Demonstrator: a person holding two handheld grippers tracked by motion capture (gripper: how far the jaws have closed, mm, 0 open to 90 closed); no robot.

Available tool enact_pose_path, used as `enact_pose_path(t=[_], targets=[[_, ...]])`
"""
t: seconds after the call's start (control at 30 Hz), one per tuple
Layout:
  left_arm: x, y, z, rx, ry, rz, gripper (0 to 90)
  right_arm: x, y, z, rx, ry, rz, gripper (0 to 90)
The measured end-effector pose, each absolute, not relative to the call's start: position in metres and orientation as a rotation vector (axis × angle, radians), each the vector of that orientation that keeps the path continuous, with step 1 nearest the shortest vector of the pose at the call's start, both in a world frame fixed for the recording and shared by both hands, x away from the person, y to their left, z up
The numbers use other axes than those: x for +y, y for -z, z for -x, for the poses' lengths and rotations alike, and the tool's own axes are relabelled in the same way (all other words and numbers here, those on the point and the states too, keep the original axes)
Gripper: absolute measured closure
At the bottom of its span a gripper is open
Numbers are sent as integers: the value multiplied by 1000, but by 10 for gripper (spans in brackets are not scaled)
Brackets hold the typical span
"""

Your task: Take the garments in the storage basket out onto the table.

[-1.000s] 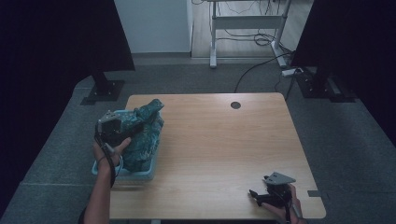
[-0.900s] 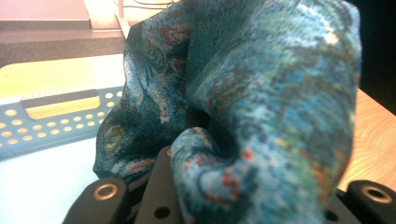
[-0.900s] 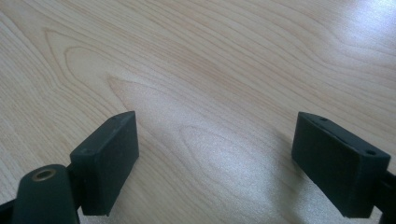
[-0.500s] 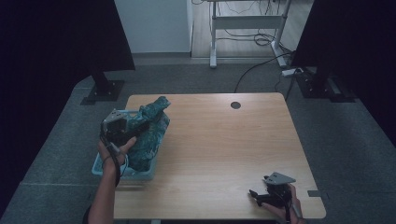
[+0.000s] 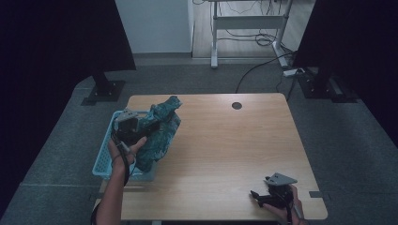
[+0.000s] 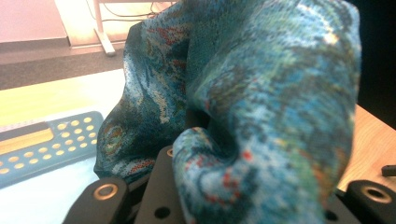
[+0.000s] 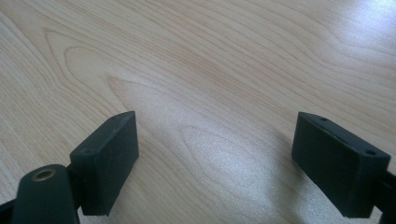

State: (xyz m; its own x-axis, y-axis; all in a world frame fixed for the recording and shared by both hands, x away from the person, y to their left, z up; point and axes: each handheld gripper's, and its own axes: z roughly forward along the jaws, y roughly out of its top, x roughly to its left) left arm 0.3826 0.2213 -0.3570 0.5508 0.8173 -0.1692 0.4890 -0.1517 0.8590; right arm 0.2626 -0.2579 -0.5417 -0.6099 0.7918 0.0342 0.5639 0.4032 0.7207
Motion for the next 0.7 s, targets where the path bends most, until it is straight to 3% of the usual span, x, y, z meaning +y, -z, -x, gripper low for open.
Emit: enact_pose_path(t=[0.7], targets=[[188,345,-382,1013,-410,-1846,777,-258,542,-262,2351,-1026,-1181,149]])
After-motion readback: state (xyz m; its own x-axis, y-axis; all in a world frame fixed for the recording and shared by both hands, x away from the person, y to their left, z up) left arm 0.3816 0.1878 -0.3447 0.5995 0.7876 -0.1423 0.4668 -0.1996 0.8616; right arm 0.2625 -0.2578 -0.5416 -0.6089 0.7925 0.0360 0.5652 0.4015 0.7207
